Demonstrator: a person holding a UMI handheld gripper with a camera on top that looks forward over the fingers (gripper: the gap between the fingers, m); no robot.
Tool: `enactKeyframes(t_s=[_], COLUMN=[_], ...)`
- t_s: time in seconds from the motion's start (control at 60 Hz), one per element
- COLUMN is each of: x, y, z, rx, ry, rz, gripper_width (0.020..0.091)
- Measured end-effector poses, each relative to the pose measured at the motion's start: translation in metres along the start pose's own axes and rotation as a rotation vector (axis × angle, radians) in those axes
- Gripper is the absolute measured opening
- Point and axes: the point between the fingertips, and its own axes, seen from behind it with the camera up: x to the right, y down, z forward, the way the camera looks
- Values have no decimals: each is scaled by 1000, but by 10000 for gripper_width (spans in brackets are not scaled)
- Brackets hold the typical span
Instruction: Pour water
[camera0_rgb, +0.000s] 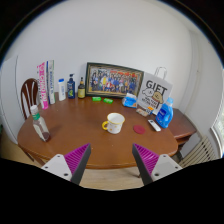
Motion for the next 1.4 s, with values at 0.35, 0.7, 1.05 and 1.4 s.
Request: enactKeyframes(t_s=[0.35,0.7,1.05,1.4], x=[-158,-334,-374,-379], y=[39,27,-3,-12], z=[-8,49,150,170], rx=[-39,76,200,273], ry=[-114,-288,-266,-250], rz=[-4,-11,47,81], gripper_width=[855,857,808,475])
